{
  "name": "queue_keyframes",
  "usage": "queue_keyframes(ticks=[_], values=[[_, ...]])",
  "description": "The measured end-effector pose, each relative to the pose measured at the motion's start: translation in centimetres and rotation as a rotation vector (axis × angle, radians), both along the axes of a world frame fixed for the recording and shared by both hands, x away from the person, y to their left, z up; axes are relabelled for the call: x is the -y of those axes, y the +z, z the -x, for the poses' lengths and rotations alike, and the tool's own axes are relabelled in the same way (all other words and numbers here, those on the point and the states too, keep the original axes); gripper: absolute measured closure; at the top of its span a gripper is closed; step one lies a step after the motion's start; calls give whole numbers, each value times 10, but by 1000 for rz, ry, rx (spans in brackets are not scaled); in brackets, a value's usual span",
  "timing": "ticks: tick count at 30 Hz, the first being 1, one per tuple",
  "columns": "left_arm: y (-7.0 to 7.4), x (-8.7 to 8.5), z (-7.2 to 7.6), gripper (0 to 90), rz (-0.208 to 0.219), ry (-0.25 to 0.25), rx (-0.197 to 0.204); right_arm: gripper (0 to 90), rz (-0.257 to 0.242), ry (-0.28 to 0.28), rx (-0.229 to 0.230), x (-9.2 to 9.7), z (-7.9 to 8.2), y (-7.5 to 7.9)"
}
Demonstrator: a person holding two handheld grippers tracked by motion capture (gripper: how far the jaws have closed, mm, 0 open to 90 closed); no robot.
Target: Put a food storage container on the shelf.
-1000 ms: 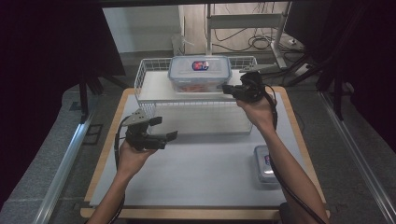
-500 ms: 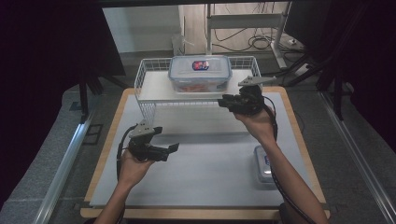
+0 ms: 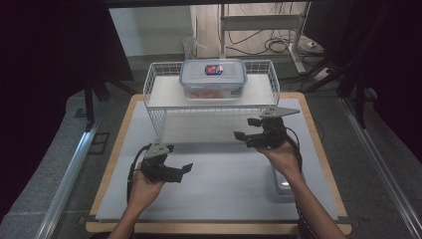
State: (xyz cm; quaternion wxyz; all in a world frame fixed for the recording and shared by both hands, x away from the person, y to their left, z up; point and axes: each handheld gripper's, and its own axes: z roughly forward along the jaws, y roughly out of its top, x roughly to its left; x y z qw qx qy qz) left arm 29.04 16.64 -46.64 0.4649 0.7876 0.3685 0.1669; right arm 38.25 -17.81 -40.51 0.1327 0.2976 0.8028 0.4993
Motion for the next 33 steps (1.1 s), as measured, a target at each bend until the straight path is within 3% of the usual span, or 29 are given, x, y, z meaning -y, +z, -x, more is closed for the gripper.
queue_keyframes(ticks=[2, 8, 11, 13, 21, 24, 26, 28, 33], values=[[-4, 0, 5, 59, 5, 7, 9, 172, -8, -7, 8, 3, 4, -7], [-9, -2, 13, 79, 9, -3, 19, 120, -13, -9, -24, 6, 16, -21], [-16, -2, 21, 81, -31, -3, 44, 109, -23, -5, -39, 5, 23, -27], [-18, -2, 23, 81, -36, -5, 46, 106, -21, -6, -43, 4, 26, -29], [-31, -2, 35, 83, -48, -43, 15, 100, 36, 5, -43, 4, 52, -49], [-36, -3, 44, 78, -104, -40, 10, 99, 61, 7, -47, 9, 66, -58], [-37, -3, 46, 74, -112, -36, 5, 100, 69, 6, -47, 9, 68, -60], [-40, -5, 49, 49, -131, -14, -12, 104, 114, 9, -38, 12, 75, -68], [-49, -6, 52, 41, -190, 6, -43, 105, 156, 4, -58, 15, 76, -76]])
